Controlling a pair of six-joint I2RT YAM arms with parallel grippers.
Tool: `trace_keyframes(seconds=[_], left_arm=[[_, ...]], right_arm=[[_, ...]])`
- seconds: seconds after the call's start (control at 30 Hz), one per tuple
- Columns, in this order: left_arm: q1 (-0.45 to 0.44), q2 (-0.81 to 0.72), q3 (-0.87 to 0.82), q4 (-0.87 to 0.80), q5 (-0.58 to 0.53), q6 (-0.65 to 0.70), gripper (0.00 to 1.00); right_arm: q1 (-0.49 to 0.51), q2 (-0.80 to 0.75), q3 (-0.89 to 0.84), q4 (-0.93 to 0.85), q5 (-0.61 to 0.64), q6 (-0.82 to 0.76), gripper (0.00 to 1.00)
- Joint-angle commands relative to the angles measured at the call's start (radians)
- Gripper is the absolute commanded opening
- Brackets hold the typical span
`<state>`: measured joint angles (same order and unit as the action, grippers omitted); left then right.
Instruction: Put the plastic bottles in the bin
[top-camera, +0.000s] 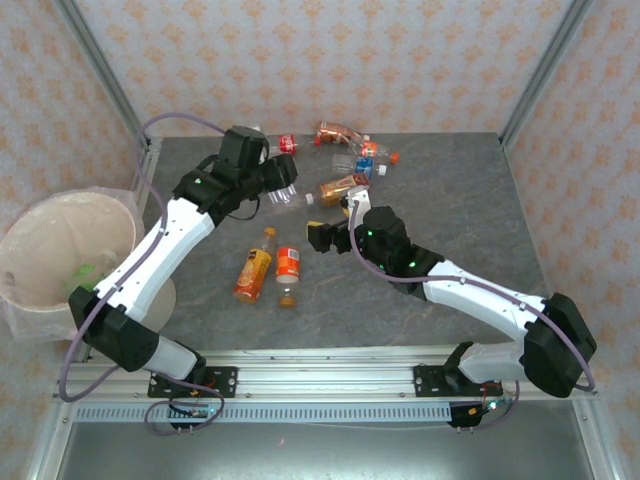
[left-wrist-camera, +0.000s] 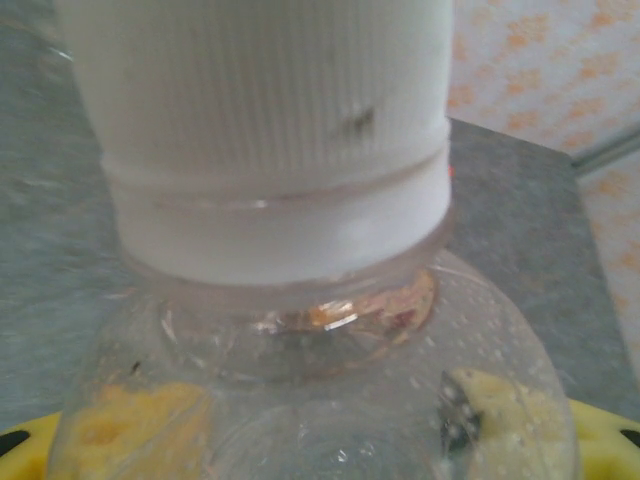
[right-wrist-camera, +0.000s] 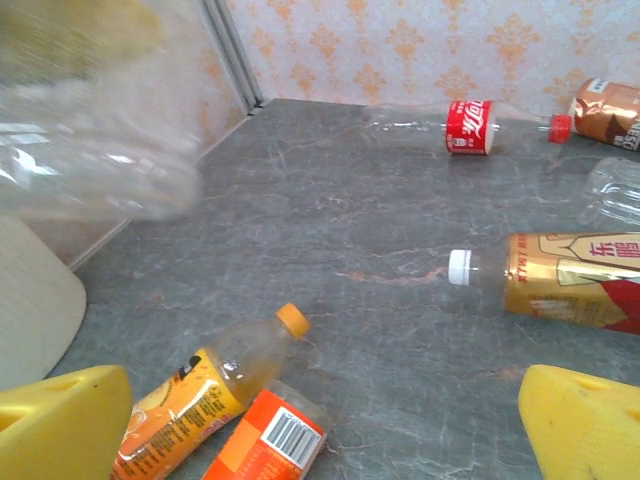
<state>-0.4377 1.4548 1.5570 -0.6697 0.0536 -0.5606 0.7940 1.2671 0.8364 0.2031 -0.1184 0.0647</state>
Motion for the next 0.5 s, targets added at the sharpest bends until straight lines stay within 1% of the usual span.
trace_keyframes(seconds=[0.0,0.07,0.27,0.47], left_arm=[[0.001,-0.063,0.057,-0.154,-0.209,0.084,0.59],[0.006,-0.097,0.064,-0.177,-0.281,0.103,0.59],[0.059,-0.225,0.057,-0.203,-0.418,0.171,0.6],[0.153,-0.376,-0.05,-0.161,-0.521,0.138,0.61]], right_arm=[[0.002,-0.002,0.019,-0.021,0.073,-0.013,0.99],[0.002,0.004,0.024,-0.028,0.09,-0.006,0.99],[0.002,0.031,0.045,-0.042,0.114,0.001,0.99],[0.002,0.048,0.062,-0.045,0.135,0.02,0.99]])
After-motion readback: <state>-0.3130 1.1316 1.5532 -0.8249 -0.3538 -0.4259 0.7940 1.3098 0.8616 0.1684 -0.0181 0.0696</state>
